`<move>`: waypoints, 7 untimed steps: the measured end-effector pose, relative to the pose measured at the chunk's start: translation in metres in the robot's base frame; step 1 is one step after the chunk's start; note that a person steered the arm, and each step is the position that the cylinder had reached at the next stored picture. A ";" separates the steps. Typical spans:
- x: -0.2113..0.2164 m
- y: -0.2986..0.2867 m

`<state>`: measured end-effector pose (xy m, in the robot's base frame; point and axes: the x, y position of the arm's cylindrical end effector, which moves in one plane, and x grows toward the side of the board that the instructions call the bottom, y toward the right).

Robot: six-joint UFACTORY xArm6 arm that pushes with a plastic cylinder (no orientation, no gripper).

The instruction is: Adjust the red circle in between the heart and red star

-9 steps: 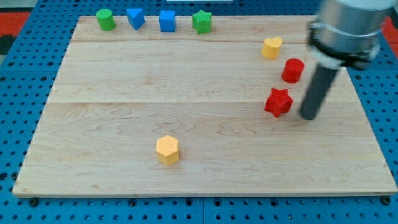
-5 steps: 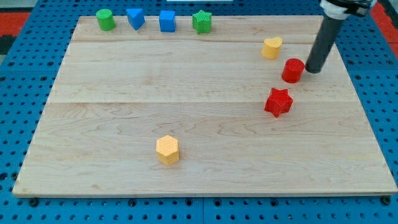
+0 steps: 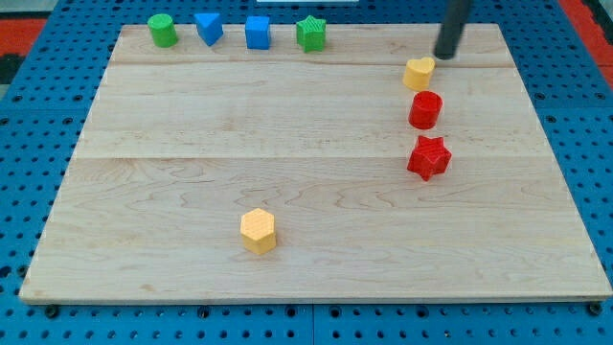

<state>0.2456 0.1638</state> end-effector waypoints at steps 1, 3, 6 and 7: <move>-0.008 -0.076; 0.138 -0.104; 0.264 -0.261; 0.311 -0.298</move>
